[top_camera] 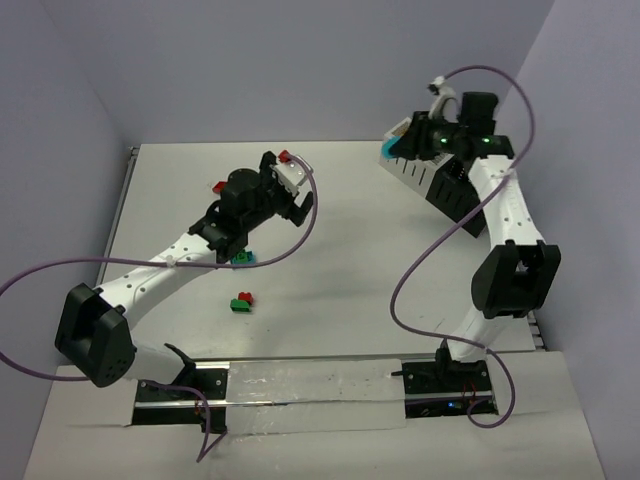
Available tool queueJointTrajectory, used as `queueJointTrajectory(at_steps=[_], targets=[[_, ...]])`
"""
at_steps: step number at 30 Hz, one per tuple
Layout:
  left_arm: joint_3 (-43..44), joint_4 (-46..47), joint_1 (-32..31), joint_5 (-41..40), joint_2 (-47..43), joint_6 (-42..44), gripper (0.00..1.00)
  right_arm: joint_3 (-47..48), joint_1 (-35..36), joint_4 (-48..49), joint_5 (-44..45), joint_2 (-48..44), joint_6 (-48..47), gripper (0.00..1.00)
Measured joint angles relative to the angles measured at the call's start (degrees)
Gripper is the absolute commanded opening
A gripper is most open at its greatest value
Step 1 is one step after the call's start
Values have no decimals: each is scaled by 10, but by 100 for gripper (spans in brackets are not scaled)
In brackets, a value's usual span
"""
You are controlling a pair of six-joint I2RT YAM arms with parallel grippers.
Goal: Sort the legos into containers by color
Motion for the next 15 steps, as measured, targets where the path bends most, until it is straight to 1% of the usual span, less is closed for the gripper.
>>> queueJointTrajectory(at_steps=[2,6,10,15], targets=[[0,-3,14,-1,0,-26,99,22,-57,-22,21,0,-27,0],[7,-16,48,-3,1,-77,99,54,-146,-55,57,0,-72,0],[26,-26,80,-1,13,-122,99,67,-191,-83,79,3,-101,0],[56,-44,102,8,46,-160,99,97,-208,-117,108,25,-131,0]])
